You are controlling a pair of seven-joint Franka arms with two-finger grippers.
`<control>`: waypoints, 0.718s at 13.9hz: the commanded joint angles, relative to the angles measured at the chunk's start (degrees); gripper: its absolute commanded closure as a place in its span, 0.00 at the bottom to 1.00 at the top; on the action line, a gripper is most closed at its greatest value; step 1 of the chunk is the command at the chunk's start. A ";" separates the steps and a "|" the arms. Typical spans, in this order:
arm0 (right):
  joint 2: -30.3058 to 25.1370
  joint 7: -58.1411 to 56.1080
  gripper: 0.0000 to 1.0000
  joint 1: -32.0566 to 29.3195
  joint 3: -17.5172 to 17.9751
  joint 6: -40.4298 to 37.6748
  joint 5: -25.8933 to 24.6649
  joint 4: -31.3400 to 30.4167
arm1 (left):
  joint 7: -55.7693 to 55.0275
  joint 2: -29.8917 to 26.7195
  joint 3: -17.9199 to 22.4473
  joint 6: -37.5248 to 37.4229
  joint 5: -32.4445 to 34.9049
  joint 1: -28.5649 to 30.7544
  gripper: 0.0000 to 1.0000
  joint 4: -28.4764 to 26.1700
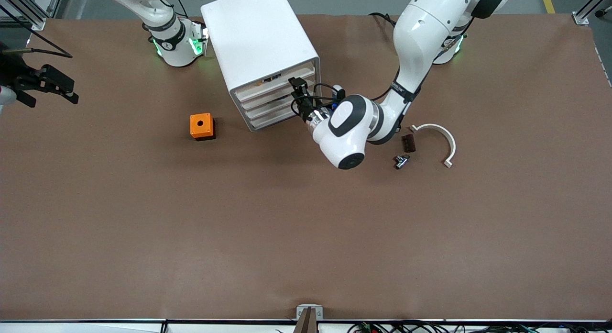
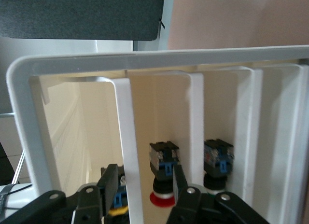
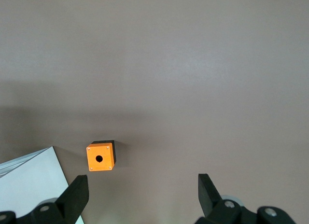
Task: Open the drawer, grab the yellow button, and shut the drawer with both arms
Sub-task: 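Reach the left gripper to the cabinet's drawer handle and grasp it, then pull the drawer open with the left gripper while the right gripper reaches in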
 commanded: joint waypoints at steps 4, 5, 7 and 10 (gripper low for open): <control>2.93 -0.71 0.00 -1.47 0.38 -0.49 -0.13 2.07 | -2.52 1.56 0.39 -1.67 -1.23 -1.36 0.87 1.31; 5.98 -0.79 0.00 -1.47 0.46 0.38 0.04 2.07 | -2.70 1.47 0.39 -1.67 -1.06 -1.36 1.00 1.39; 13.11 -1.32 0.00 -1.65 0.46 0.30 -0.04 5.74 | -2.70 1.29 0.57 -1.93 -0.79 -0.58 1.00 1.57; 16.29 -1.23 0.00 -2.00 0.46 0.39 -0.31 7.25 | -2.52 1.29 0.92 -2.11 -0.79 3.80 1.00 2.71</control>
